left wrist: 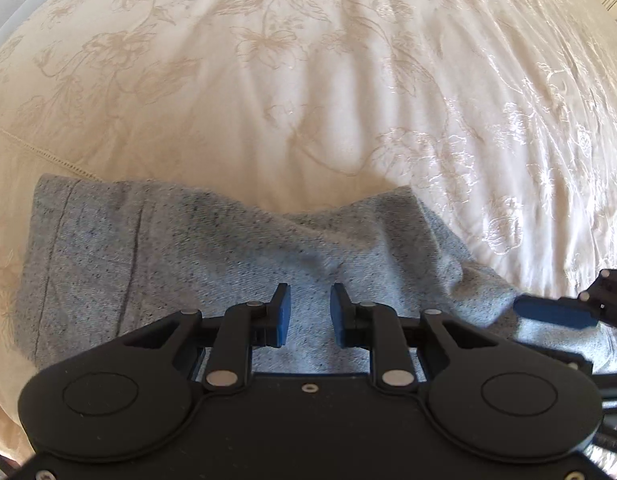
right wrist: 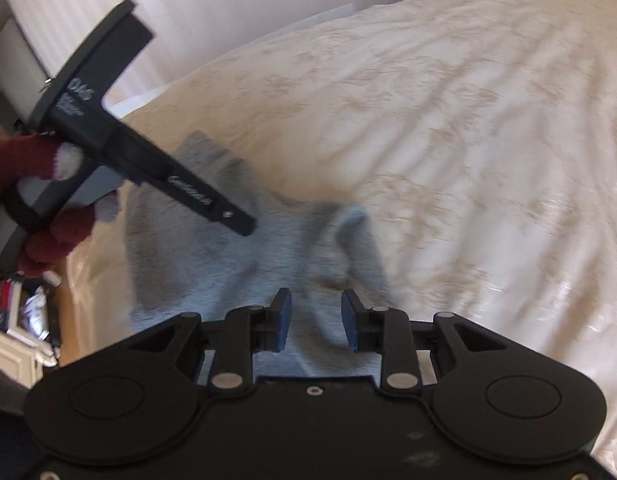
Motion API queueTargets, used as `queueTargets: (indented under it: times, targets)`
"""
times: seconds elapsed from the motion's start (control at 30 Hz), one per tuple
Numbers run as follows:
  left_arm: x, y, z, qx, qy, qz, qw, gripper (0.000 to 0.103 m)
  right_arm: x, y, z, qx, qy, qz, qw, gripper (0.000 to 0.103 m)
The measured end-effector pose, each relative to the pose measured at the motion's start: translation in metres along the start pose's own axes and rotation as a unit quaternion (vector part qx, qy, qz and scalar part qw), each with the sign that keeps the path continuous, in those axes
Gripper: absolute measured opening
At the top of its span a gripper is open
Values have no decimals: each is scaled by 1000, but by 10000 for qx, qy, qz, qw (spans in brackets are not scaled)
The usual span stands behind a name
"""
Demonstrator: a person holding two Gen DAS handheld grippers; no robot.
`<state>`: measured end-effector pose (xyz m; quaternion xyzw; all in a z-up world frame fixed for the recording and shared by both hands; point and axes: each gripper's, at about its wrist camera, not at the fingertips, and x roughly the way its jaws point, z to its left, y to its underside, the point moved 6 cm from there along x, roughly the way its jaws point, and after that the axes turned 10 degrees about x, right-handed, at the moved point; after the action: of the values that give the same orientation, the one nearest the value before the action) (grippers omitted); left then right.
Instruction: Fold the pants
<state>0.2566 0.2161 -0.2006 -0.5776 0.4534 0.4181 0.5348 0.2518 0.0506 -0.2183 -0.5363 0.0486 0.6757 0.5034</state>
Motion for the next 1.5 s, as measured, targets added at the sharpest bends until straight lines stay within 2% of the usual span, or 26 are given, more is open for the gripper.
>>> queueTargets:
  times: [0.07, 0.13, 0.2, 0.23, 0.27, 0.3, 0.37, 0.43, 0.53, 0.67, 0.7, 0.77, 0.8, 0.83, 0.87, 0.9, 0.93, 0.97, 1.03, 1.1, 1.17, 1.23, 1.27, 1.33, 1.4, 1.5]
  targets:
    - [0, 7, 8, -106, -5, 27, 9999, 30, 15, 0, 22, -397, -159, 240, 9988, 28]
    - [4, 16, 15, -220, 1, 63, 9997, 31, 34, -1, 31, -798, -10, 444, 9958, 28]
    - [9, 23, 20, -231, 3, 142, 9996, 31, 56, -11, 16, -814, 634, 457, 9936, 24]
    - [12, 30, 22, -202, -5, 211, 9996, 31, 66, -18, 0, -695, 1210, 400, 9894, 24]
    - [14, 35, 24, -146, -4, 269, 9995, 31, 73, -24, -16, -547, 1658, 336, 9841, 25]
    - [17, 40, 25, -54, -10, 341, 9994, 31, 76, -30, -30, -385, 2045, 286, 9777, 31]
    - [21, 50, 25, 178, -44, 454, 9988, 31, 72, -37, -42, -121, 2306, 128, 9729, 30]
    - [21, 59, 23, 432, -62, 456, 9980, 31, 56, -42, -37, -40, 2255, -160, 9741, 30]
    - [19, 71, 20, 698, -35, 413, 9967, 31, 35, -38, -4, -129, 1608, -383, 9862, 30]
    - [13, 86, 21, 860, 51, 333, 9957, 31, 57, -26, 37, -483, 1135, -32, 9924, 27]
    - [8, 93, 23, 968, 79, 305, 9948, 31, 69, -25, 40, -623, 1212, 59, 9907, 27]
    - [3, 102, 24, 1306, 89, 310, 9909, 33, 95, -28, 34, -611, 1651, 195, 9842, 24]
    - [-1, 109, 26, 1571, 31, 309, 9871, 34, 106, -33, 23, -354, 1914, 269, 9805, 18]
    - [-4, 114, 28, 1836, -67, 295, 9825, 35, 112, -39, 13, -17, 2022, 284, 9789, 18]
    - [-7, 119, 30, 2045, -142, 291, 9783, 35, 112, -45, 5, 366, 2131, 117, 9763, 19]
    - [-10, 125, 34, 2254, -189, 290, 9737, 35, 107, -49, 4, 626, 2279, -72, 9717, 28]
    - [-14, 130, 41, 2361, -207, 280, 9711, 35, 100, -51, 7, 834, 2293, -244, 9695, 30]
    - [-16, 133, 47, 2398, -214, 286, 9702, 35, 92, -50, 15, 987, 2097, -361, 9721, 30]
    - [-20, 137, 64, 2341, -187, 344, 9714, 36, 82, -38, 37, 1113, 1686, -444, 9784, 30]
    - [-26, 137, 81, 2125, -19, 380, 9764, 36, 81, -15, 66, 1051, 1384, -306, 9843, 30]
    - [-32, 136, 95, 1887, 35, 406, 9812, 34, 89, 12, 93, 972, 1188, 23, 9881, 30]
    - [-42, 128, 106, 1697, -20, 275, 9851, 33, 104, 51, 121, 866, 957, 642, 9896, 30]
    - [-45, 118, 111, 1613, -46, 155, 9868, 33, 107, 65, 133, 756, 922, 806, 9896, 30]
    - [-57, 108, 115, 1446, 12, -126, 9894, 33, 104, 77, 150, 518, 1031, 779, 9903, 31]
    - [-63, 94, 119, 1221, 99, -391, 9917, 33, 93, 76, 155, 794, 942, 660, 9902, 30]
    - [-48, 88, 120, 1051, 86, -287, 9940, 36, 70, 68, 145, 1284, 1157, 176, 9848, 29]
